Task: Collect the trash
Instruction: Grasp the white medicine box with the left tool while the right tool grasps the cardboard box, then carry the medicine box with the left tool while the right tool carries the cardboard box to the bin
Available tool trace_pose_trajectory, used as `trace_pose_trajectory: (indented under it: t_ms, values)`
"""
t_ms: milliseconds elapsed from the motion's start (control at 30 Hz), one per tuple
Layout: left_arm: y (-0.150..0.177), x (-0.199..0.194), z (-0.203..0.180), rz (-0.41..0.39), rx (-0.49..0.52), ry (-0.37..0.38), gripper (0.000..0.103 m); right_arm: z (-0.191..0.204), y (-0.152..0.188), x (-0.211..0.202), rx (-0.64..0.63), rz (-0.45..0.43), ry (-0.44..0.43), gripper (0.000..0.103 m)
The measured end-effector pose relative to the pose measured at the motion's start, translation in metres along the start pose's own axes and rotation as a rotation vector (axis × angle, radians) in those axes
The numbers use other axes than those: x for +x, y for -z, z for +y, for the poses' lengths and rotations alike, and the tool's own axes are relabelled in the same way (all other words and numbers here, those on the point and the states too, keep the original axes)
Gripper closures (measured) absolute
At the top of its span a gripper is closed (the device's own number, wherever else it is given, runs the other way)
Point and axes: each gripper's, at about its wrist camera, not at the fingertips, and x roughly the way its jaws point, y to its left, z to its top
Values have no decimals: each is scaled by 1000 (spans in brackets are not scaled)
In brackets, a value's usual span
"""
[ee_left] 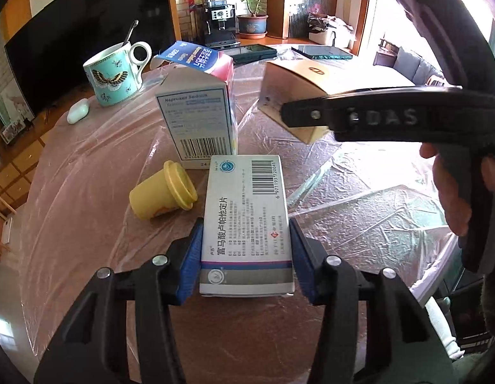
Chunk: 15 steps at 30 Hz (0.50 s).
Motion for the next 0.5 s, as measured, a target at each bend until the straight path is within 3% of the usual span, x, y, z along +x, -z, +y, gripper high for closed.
trace_pose_trajectory:
  t_ms: [500]
  values:
    - [3, -12, 0, -16, -34, 5, 51, -6, 27, -34, -10, -16, -18, 46]
